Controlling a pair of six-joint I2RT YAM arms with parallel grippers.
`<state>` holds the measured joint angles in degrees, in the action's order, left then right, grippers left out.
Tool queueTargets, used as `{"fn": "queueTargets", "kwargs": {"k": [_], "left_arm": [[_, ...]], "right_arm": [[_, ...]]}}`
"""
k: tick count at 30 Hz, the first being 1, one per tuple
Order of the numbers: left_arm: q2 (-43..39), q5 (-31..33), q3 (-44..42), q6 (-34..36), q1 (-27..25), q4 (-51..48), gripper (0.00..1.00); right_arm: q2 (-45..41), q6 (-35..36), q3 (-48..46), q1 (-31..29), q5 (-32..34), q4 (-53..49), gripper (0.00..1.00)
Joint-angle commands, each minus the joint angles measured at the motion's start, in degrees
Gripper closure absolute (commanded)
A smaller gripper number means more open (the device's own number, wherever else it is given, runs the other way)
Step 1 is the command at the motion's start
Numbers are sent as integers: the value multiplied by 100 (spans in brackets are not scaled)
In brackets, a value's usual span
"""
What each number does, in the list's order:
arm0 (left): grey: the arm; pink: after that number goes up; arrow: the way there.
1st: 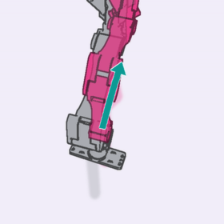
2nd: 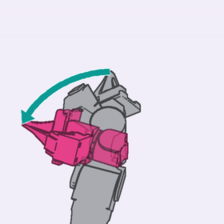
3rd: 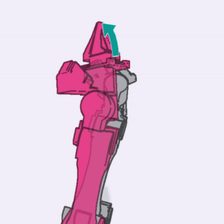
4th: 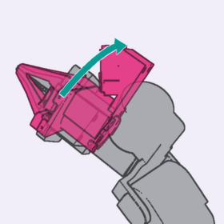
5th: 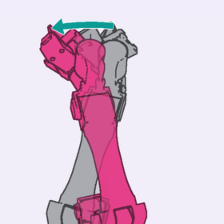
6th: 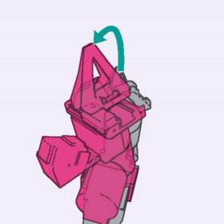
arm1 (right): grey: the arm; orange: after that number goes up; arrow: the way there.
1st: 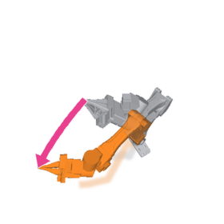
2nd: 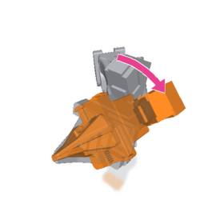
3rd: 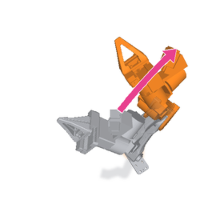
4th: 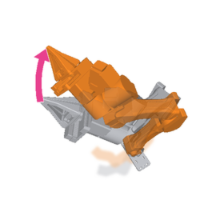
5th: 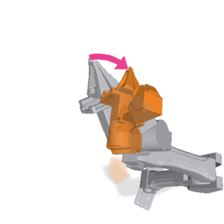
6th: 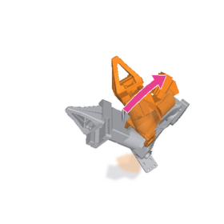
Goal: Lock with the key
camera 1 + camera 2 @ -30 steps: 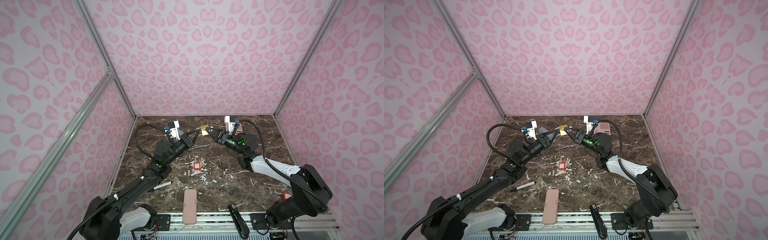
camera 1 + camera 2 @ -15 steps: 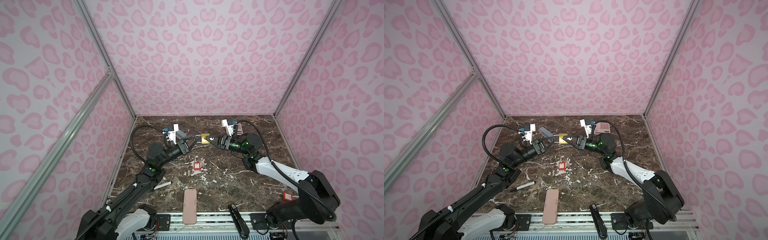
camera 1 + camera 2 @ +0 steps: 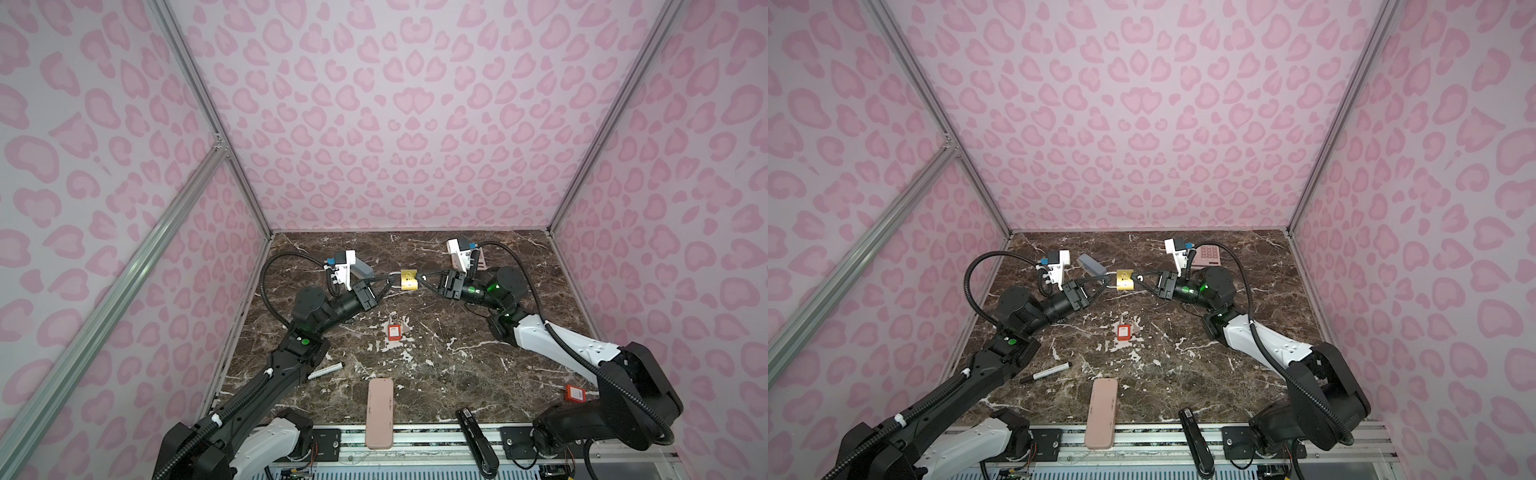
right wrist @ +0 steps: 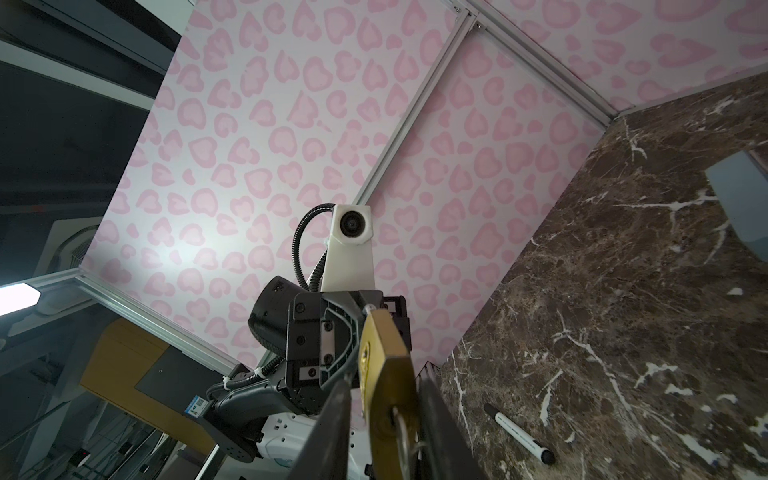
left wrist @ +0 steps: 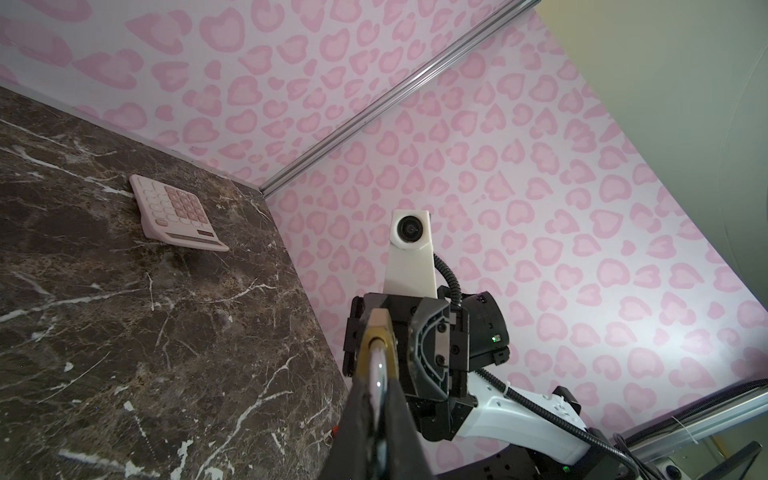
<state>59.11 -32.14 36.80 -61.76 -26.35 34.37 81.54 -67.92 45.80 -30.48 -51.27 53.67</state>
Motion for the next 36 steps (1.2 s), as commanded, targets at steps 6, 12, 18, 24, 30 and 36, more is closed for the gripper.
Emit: {"fn": "queueTargets", "kwargs": {"k": [6, 12, 18, 24, 30, 36], "left_arm": [[-23, 5, -4, -12, 6, 360, 96], [-27, 10, -40, -21, 7, 369, 96], [-31, 32, -50, -20, 6, 369, 96], [-4, 45, -41, -25, 4, 369, 96], [27, 56, -28, -38, 2, 404, 96], [22, 83, -32, -47, 6, 408, 96]], "right_arm": [[0, 4, -90, 26, -72, 92, 82], [-15, 16, -126, 55, -63, 114, 80], [-17, -4, -150, 83, -77, 159, 80], [-51, -38, -203, 97, -78, 196, 85], [-62, -103, -204, 113, -77, 276, 89], [-90, -112, -201, 124, -77, 266, 98]]}}
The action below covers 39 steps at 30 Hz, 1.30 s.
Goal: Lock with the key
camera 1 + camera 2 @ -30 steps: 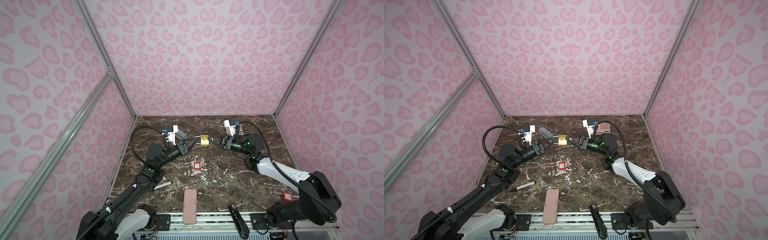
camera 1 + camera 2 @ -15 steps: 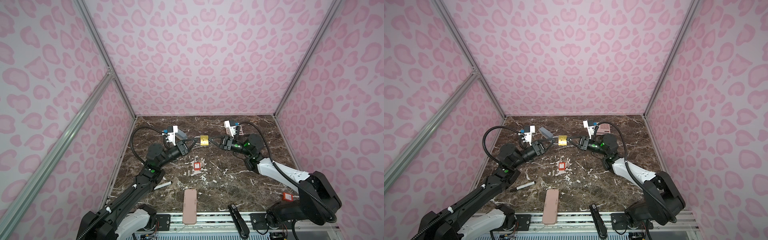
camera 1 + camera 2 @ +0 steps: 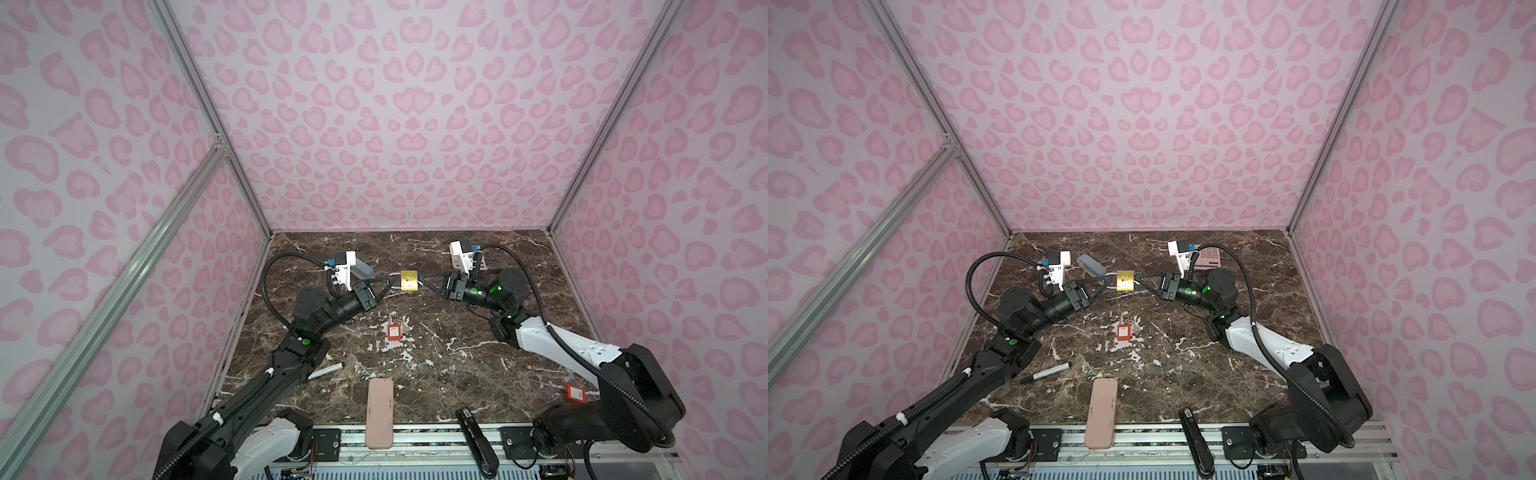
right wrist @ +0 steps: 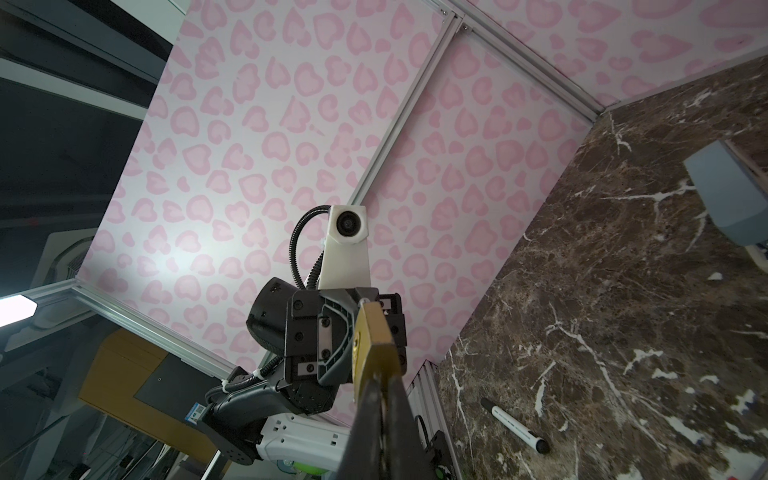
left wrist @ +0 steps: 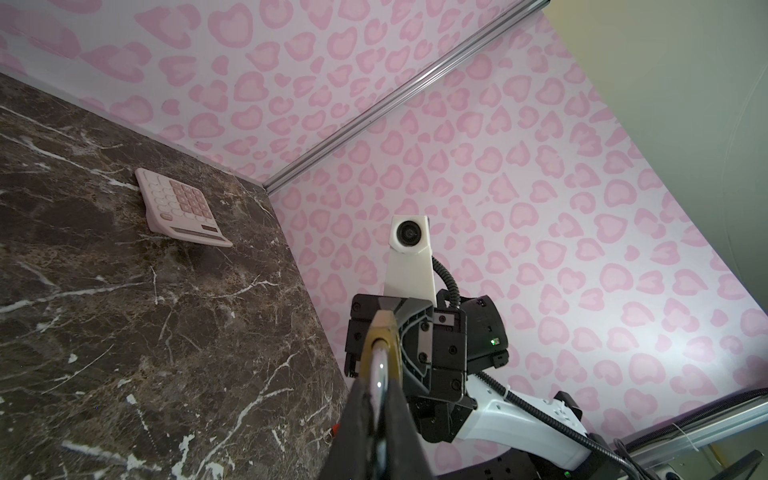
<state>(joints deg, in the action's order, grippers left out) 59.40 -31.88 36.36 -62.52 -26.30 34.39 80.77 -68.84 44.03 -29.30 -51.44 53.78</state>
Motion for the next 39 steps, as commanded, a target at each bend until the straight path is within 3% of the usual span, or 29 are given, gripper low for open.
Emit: {"fn": "queueTargets", "kwargs": {"k": [1, 13, 23, 32, 39], "left_arm": [[-18, 82, 7, 32, 3, 402, 96], [-237, 455, -203, 21, 44, 410, 96], [-143, 375, -220, 230, 95, 102, 96], [1098, 135, 49, 1337, -147, -1504, 97], [2405, 35, 988, 2556, -524, -3091, 97]], "right_arm": [[-18, -22, -30, 16, -55, 250, 99], [-154, -65, -177, 237, -34, 240, 100], [-415, 54, -454, 570, -24, -39, 100], [-913, 620, -735, 899, 202, -1211, 100], [-1255, 875, -892, 1054, 250, -1812, 100]]}}
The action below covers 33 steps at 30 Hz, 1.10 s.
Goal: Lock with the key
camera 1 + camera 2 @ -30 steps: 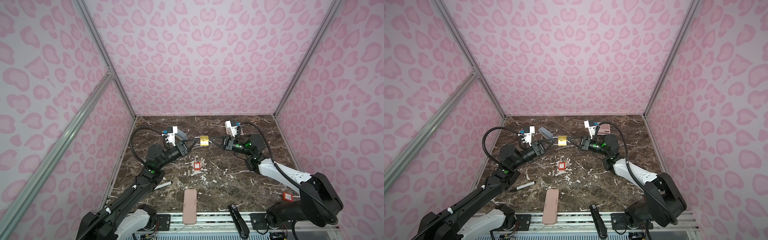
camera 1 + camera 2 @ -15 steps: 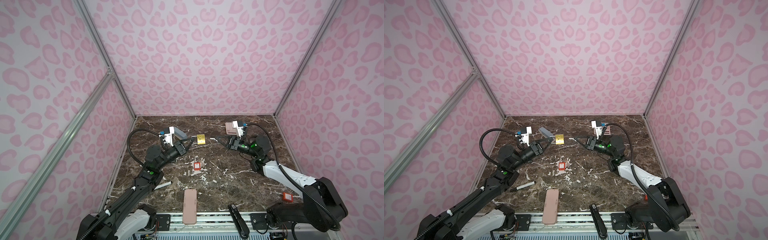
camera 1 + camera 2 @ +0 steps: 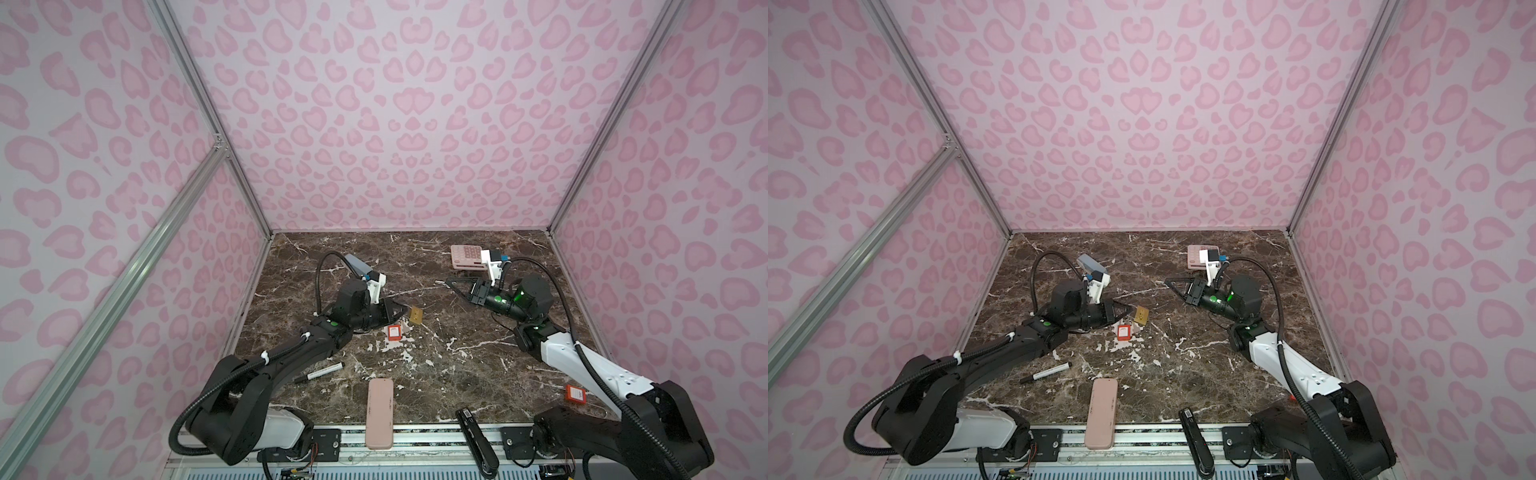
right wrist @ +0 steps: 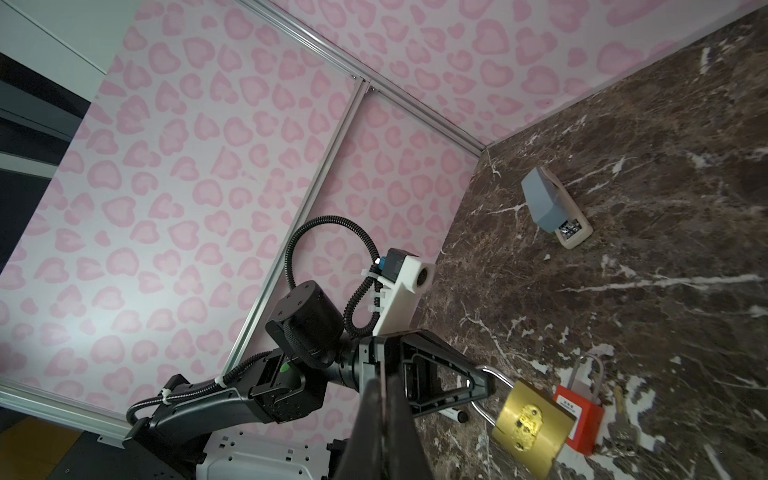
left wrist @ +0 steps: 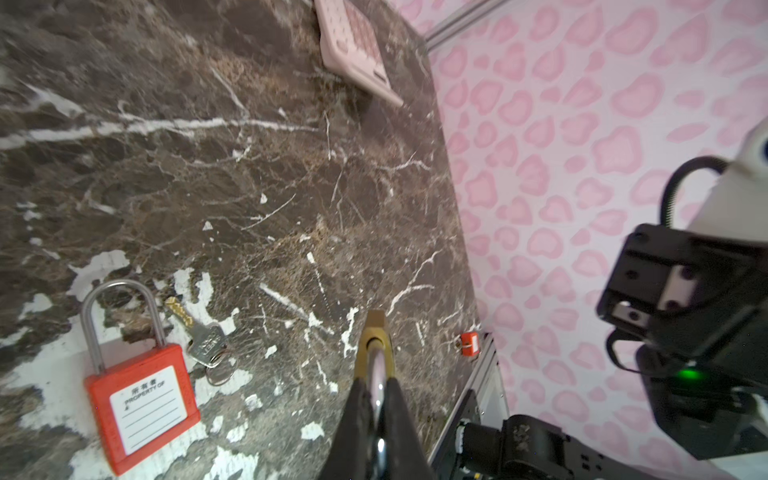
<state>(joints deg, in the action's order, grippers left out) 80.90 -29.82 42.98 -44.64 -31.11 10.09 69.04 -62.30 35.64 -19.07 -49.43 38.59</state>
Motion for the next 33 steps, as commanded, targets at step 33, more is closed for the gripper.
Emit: {"fn": "queueTargets", "kwargs": {"k": [33], "left_arm": [[2999, -217, 2403, 1821, -211, -2192, 85]], "right_arm": [[-953, 737, -409, 293, 126, -1534, 100]]}}
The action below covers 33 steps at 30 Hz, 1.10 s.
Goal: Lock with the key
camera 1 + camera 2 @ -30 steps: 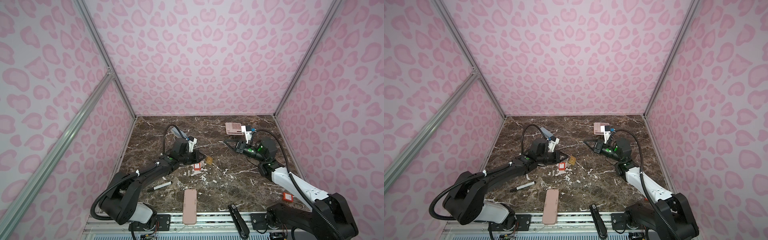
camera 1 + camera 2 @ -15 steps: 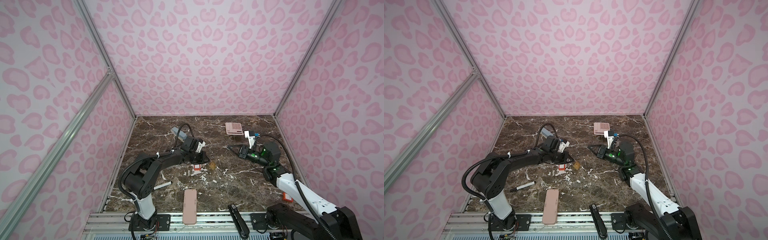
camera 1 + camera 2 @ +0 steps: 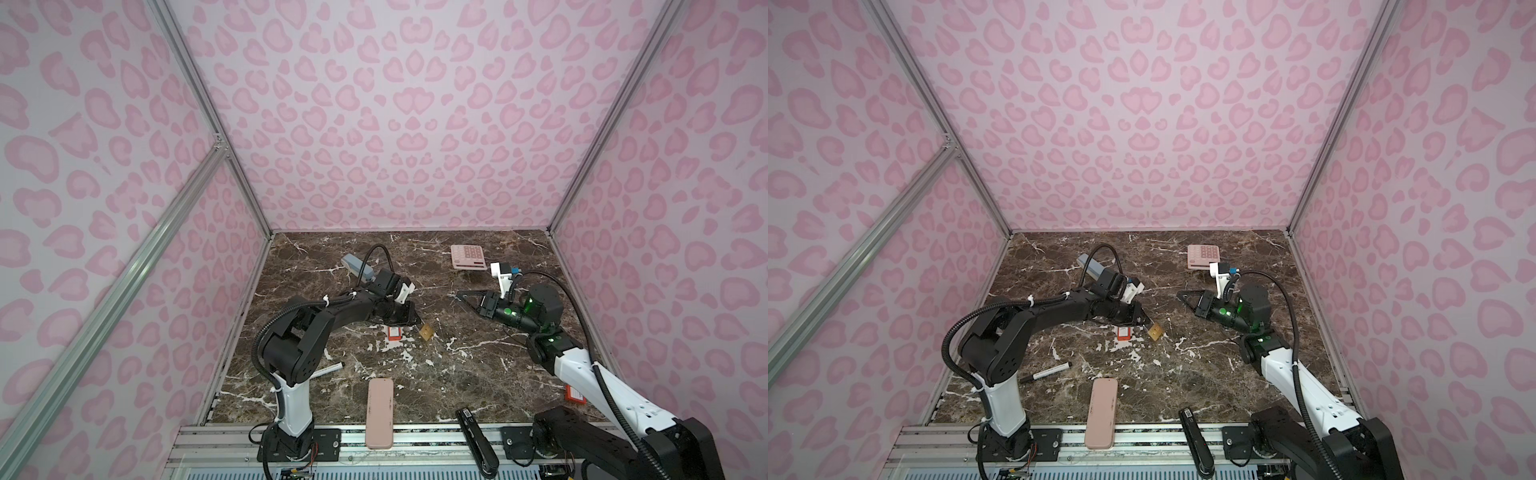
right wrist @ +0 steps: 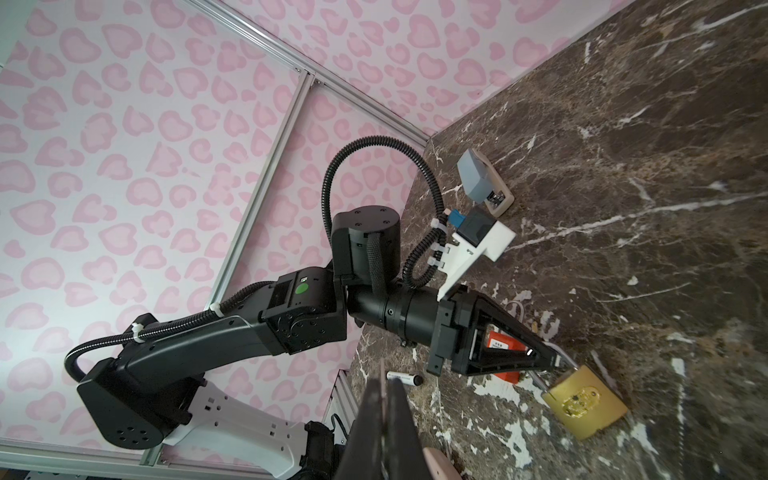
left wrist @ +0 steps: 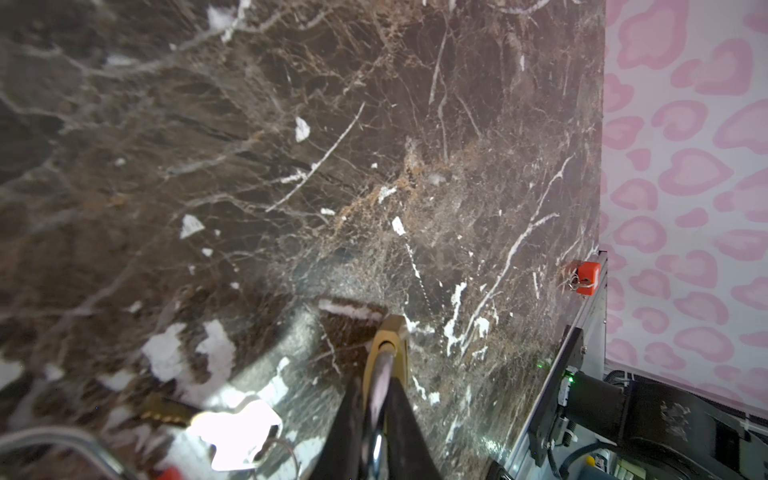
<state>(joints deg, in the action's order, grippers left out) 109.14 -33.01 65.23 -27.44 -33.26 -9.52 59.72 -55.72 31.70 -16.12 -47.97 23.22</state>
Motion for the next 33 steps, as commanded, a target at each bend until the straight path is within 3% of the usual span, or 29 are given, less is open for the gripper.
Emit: {"fn": "queueTargets", "kwargs": {"k": [1, 15, 27, 33], "left_arm": [[245, 144, 251, 90, 3, -288, 85], [662, 346, 862, 59, 3, -582, 59], [651, 637, 1379, -7, -129, -743, 52], [863, 632, 1688, -118, -460, -764, 52]], "right_arm": [[-22, 79, -24, -12, -22, 0, 100], [-140, 131, -24, 63, -46, -133, 100], [-329, 125, -107, 566, 71, -549, 100], [-516, 99, -259, 972, 361, -979, 100]]}}
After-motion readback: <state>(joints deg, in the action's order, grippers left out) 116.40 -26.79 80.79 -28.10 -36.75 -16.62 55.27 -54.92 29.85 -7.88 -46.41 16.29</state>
